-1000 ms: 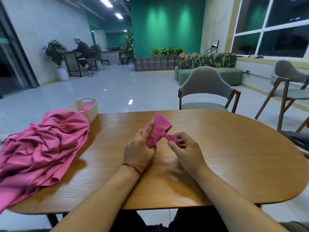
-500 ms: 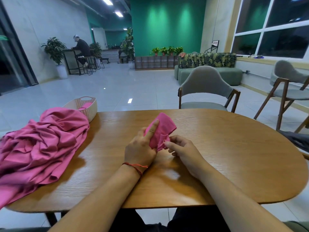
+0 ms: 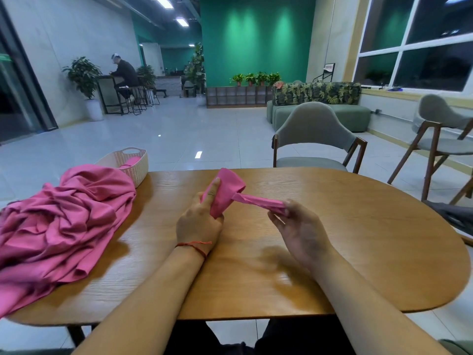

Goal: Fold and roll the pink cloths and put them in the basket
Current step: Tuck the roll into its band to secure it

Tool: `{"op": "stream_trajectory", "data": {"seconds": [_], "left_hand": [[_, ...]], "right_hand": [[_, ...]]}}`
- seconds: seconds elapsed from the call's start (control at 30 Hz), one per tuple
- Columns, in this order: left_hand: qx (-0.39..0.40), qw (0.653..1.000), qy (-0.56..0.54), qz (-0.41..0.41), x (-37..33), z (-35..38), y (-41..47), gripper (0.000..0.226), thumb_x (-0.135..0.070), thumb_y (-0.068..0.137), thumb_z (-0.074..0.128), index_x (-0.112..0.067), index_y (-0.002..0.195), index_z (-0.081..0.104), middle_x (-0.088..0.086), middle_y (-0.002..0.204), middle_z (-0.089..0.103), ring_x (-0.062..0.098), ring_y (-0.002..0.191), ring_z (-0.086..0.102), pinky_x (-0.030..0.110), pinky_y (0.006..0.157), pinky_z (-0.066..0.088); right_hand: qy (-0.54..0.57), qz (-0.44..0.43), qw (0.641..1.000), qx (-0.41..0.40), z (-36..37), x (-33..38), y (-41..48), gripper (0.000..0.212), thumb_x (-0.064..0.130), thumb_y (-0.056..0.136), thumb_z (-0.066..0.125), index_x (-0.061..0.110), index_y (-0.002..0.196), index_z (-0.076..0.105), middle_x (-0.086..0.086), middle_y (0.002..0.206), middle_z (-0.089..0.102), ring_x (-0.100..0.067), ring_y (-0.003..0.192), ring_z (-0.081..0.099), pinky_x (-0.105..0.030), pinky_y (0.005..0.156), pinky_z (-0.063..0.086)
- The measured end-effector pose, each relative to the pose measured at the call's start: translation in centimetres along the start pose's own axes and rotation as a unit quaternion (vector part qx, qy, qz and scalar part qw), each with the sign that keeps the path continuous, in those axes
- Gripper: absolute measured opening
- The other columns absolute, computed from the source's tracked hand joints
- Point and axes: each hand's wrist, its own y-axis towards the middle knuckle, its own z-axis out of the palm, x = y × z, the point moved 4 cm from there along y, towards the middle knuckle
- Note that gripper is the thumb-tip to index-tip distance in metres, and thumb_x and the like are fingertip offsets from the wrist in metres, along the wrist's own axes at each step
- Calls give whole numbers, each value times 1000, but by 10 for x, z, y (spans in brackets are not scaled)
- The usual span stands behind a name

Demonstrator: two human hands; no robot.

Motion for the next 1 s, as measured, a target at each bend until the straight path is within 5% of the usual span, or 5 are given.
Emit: {"op": "stream_trajectory", "data": {"seconds": [0.17,0.47,0.63,0.9,1.0], "left_hand": [[12,999,-18,-27,13,-3,9,97,-36,88,68,-67,155,6,-7,124,54,27,86,67,37,77,58],[118,964,-20,238,-29,-12,-22,96,-37,82,69,-68,154,13,-20,144,52,18,108,68,36,85,60],[96,941,-46,322,-43,-18,-28,89,-33,83,70,-55,158,28,-15,145,54,16,112,66,36,82,59],[-31,896,-83,435,-57,-34,-41,70,-33,95,71,-31,157,40,13,142,59,30,113,66,37,84,57],[-45,919,-134,368,-55,-30,-37,81,-29,91,74,-35,161,33,9,145,56,29,116,66,39,81,61]], "right_hand": [[90,-14,996,15,-1,14,-1,28,20,106,57,13,79,52,-6,78,51,-25,85,60,-48,117,46],[-153,-76,985,16,2,35,12,17,23,103,65,9,95,70,-3,67,29,-16,60,22,-24,51,29],[-315,-61,946,49,21,43,22,20,21,101,71,3,93,70,-1,67,50,-14,58,35,-24,52,31],[-210,209,949,110,34,31,18,21,23,93,73,3,86,74,-14,85,67,-25,76,68,-34,67,59],[-157,205,965,44,32,10,19,22,7,90,67,12,74,81,-8,77,68,-16,67,63,-23,59,54]]}}
